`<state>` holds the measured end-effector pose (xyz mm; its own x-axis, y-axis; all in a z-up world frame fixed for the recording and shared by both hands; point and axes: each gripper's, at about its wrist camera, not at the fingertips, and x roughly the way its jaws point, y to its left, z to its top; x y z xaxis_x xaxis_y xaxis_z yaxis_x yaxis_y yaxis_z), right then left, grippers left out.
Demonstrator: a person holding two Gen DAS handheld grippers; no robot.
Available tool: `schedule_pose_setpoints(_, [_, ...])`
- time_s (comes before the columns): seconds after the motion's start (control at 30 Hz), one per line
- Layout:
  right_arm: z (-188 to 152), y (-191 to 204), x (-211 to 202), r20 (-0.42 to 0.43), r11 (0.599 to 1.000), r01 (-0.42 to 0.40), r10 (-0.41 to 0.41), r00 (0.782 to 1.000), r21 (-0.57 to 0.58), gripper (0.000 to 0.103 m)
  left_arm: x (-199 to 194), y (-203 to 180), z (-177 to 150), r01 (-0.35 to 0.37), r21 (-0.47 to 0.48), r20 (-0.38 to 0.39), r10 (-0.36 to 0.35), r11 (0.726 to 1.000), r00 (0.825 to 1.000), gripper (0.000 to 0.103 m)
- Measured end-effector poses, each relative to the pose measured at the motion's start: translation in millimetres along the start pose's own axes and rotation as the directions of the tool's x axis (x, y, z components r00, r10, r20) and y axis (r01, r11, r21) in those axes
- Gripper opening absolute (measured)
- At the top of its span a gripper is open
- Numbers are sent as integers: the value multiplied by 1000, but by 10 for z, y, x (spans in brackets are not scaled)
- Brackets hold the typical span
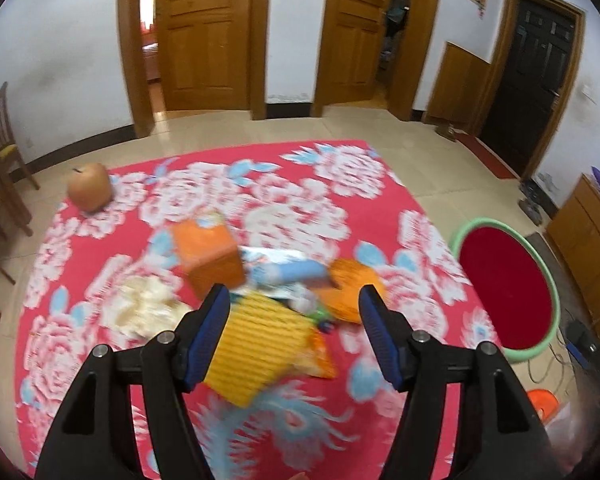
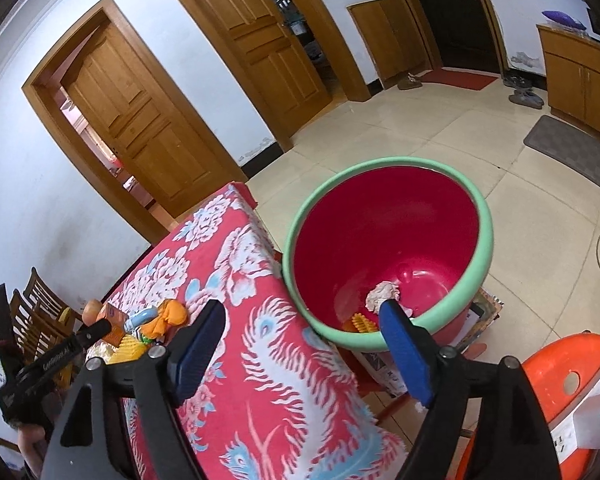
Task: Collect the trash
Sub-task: 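Grasp the orange box with the left gripper, then lift the orange box with the left gripper while the right reaches toward crumpled paper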
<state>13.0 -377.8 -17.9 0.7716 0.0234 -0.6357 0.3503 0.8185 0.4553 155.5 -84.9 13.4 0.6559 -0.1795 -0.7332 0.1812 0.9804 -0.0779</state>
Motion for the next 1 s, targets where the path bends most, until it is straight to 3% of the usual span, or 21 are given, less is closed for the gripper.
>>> schedule_pose_setpoints(0.3, [-84,244,213,-46,999,-19,17,999,-40,85,238,402,213,-79,-54,8,79,995,997,69])
schedule_pose_setpoints(0.63, [-153,333,430,-97,997,-27,20,995,-75,85,589,447,238,-69,-77,-42,66,995,997,69])
schedule_pose_setpoints(0.8, [-175,347,472,-116,996,-35,26,993,-79,85,613,429,210,-43,-69,-35,41,997,999,46])
schedule_pose_setpoints(1.0, [-193,388,439,-119,995,-49,39,992,-84,85,442,433,228,-24,-73,13,25,997,1000,46])
